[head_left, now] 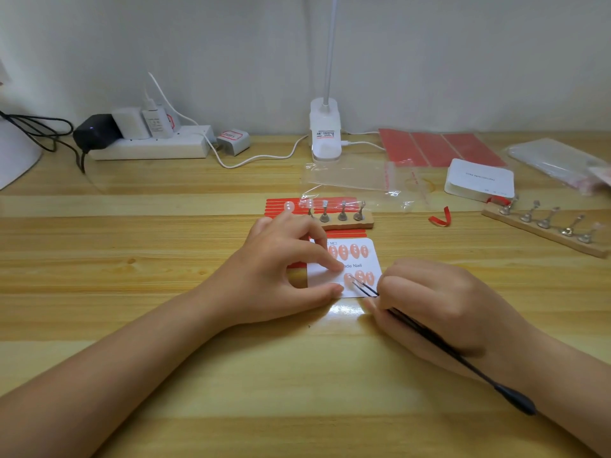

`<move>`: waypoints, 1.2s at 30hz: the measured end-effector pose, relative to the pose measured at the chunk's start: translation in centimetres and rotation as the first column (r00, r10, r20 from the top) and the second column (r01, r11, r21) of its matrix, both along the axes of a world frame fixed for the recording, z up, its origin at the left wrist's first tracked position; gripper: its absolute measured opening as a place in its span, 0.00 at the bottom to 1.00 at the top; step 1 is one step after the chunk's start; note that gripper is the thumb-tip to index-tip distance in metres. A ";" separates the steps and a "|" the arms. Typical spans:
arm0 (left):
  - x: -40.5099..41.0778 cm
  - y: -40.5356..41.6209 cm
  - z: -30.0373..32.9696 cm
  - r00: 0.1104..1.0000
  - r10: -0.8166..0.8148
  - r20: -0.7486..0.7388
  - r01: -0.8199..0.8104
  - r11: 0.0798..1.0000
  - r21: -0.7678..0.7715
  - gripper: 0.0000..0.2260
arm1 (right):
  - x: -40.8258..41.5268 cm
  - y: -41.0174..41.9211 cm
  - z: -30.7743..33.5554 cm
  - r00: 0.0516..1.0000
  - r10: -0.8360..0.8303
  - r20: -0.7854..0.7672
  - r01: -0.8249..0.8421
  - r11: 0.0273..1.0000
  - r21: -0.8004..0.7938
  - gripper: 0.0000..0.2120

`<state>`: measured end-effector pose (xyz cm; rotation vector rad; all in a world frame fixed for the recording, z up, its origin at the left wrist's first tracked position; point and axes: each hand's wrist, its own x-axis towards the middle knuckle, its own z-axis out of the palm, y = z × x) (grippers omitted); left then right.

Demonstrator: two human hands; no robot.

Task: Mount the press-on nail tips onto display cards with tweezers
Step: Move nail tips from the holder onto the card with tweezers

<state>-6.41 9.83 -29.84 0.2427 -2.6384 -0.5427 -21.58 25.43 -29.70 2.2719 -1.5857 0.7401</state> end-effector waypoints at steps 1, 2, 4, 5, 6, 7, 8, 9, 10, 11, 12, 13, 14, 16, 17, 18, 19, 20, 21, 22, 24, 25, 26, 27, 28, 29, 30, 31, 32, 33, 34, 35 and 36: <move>0.0 0.0 0.0 1.000 -0.003 0.000 0.003 1.000 0.005 0.14 | 0.0 -0.1 0.0 1.000 -0.005 0.005 0.005 1.000 -0.008 0.12; 0.0 0.0 0.0 1.000 -0.006 0.000 0.006 1.000 0.008 0.14 | 0.0 -0.1 -0.1 1.000 -0.012 0.008 0.012 1.000 -0.019 0.11; 0.0 -0.1 -0.1 1.000 -0.011 0.005 0.011 1.000 0.010 0.13 | 0.1 -0.3 -0.2 0.999 -0.025 0.021 0.026 0.999 -0.044 0.12; 0.0 -0.1 -0.1 1.000 -0.012 0.007 0.012 1.000 0.011 0.13 | 0.1 -0.3 -0.2 0.999 -0.028 0.031 0.030 0.998 -0.054 0.12; 0.0 -0.1 0.0 1.000 -0.012 0.007 0.012 1.000 0.014 0.13 | 0.0 -0.3 -0.3 0.999 -0.028 0.043 0.031 0.997 -0.064 0.13; 0.0 -0.1 0.0 1.000 -0.013 0.006 0.013 1.000 0.018 0.13 | 0.0 -0.3 -0.3 0.998 -0.029 0.052 0.033 0.997 -0.072 0.13; 0.0 -0.1 0.0 1.000 -0.014 0.006 0.013 1.000 0.020 0.13 | 0.1 -0.4 -0.3 0.998 -0.030 0.058 0.035 0.996 -0.078 0.13; 0.0 -0.1 0.0 1.000 -0.014 0.006 0.014 1.000 0.019 0.13 | 0.1 -0.4 -0.4 0.998 -0.032 0.061 0.036 0.996 -0.082 0.14; 0.0 -0.1 0.0 1.000 -0.013 0.006 0.013 1.000 0.016 0.13 | 0.1 -0.4 -0.4 0.998 -0.033 0.062 0.038 0.996 -0.083 0.14; 0.0 0.0 0.0 1.000 -0.012 0.006 0.012 1.000 0.015 0.13 | 0.0 -0.5 -0.4 0.997 -0.034 0.063 0.039 0.996 -0.082 0.13; 0.0 0.0 0.0 1.000 -0.012 0.004 0.012 1.000 0.014 0.13 | 0.0 -0.5 -0.4 0.997 -0.036 0.061 0.040 0.996 -0.076 0.13; 0.0 0.0 0.0 1.000 -0.013 0.002 0.013 1.000 0.014 0.13 | 0.0 -0.5 -0.5 0.998 -0.036 0.058 0.040 0.997 -0.068 0.13; 0.0 0.0 0.0 1.000 -0.014 0.001 0.014 1.000 0.015 0.13 | 0.0 -0.5 -0.5 0.998 -0.037 0.053 0.040 0.997 -0.061 0.12; 0.0 0.0 0.0 1.000 -0.014 -0.001 0.014 1.000 0.016 0.13 | 0.0 -0.4 -0.6 0.998 -0.044 0.042 0.046 0.998 -0.053 0.11; 0.0 0.0 0.0 1.000 -0.013 -0.001 0.013 1.000 0.016 0.13 | 0.0 -0.4 -0.5 0.998 -0.045 0.036 0.047 0.998 -0.048 0.11; 0.0 0.0 0.0 1.000 -0.012 -0.002 0.012 1.000 0.015 0.13 | 0.0 -0.4 -0.5 0.999 -0.042 0.030 0.043 0.998 -0.041 0.10; 0.0 0.0 0.0 1.000 -0.012 -0.001 0.012 1.000 0.014 0.14 | 0.1 -0.3 -0.4 0.999 -0.036 0.027 0.037 0.999 -0.034 0.10; 0.0 0.0 0.0 1.000 -0.013 -0.002 0.013 1.000 0.012 0.14 | 0.1 -0.3 -0.4 0.999 -0.029 0.024 0.029 0.999 -0.027 0.10; 0.0 0.0 0.0 1.000 -0.013 -0.003 0.013 1.000 0.010 0.14 | 0.1 -0.1 -0.3 1.000 -0.022 0.022 0.023 1.000 -0.022 0.10; 0.0 0.0 0.0 1.000 -0.013 -0.004 0.013 1.000 0.009 0.14 | 0.1 -0.1 -0.3 1.000 -0.016 0.020 0.016 1.000 -0.015 0.10; 0.0 0.0 0.0 1.000 -0.014 -0.004 0.014 1.000 0.009 0.14 | 0.2 -0.1 -0.2 1.000 -0.014 0.025 0.014 1.000 -0.008 0.10; 0.0 0.0 0.0 1.000 -0.014 -0.004 0.014 1.000 0.011 0.14 | 0.2 -0.3 -0.3 0.999 -0.019 0.035 0.020 1.000 -0.013 0.11; 0.0 0.0 0.0 1.000 -0.013 -0.004 0.013 1.000 0.012 0.14 | 0.1 -0.4 -0.4 0.998 -0.027 0.053 0.028 0.999 -0.021 0.11; 0.0 0.0 0.0 1.000 -0.013 -0.004 0.013 1.000 0.013 0.13 | 0.1 -0.4 -0.4 0.996 -0.038 0.081 0.041 0.999 -0.032 0.11; 0.0 0.0 0.0 1.000 -0.013 -0.004 0.013 1.000 0.012 0.13 | 0.0 -0.4 -0.5 0.991 -0.051 0.120 0.056 0.997 -0.045 0.12; 0.0 0.0 0.0 1.000 -0.013 -0.003 0.013 1.000 0.009 0.13 | 0.0 -0.3 -0.5 0.982 -0.062 0.176 0.073 0.996 -0.056 0.12; 0.0 0.0 0.0 1.000 -0.015 -0.003 0.015 1.000 0.006 0.13 | 0.0 -0.2 -0.4 0.963 -0.069 0.259 0.089 0.994 -0.063 0.11; 0.0 0.0 0.0 1.000 -0.016 -0.004 0.016 1.000 0.005 0.13 | 0.0 0.0 -0.2 0.927 -0.069 0.368 0.098 0.993 -0.061 0.09; 0.0 0.0 0.0 1.000 -0.018 -0.005 0.018 1.000 0.008 0.13 | 0.0 0.0 0.0 0.869 -0.062 0.491 0.101 0.993 -0.053 0.07; 0.0 0.0 0.0 1.000 -0.019 -0.006 0.019 1.000 0.013 0.13 | -0.1 0.0 0.2 0.791 -0.057 0.609 0.102 0.994 -0.040 0.06; 0.0 0.0 0.0 1.000 -0.021 -0.006 0.021 1.000 0.018 0.13 | -0.2 -0.2 0.4 0.715 -0.064 0.696 0.109 0.994 -0.020 0.07; 0.0 0.0 0.0 1.000 -0.023 -0.005 0.023 1.000 0.021 0.13 | -0.3 -0.3 0.5 0.662 -0.082 0.745 0.119 0.993 0.004 0.09; 0.0 0.0 0.0 1.000 -0.026 -0.005 0.026 0.999 0.021 0.13 | -0.4 -0.5 0.6 0.650 -0.102 0.753 0.121 0.992 0.030 0.11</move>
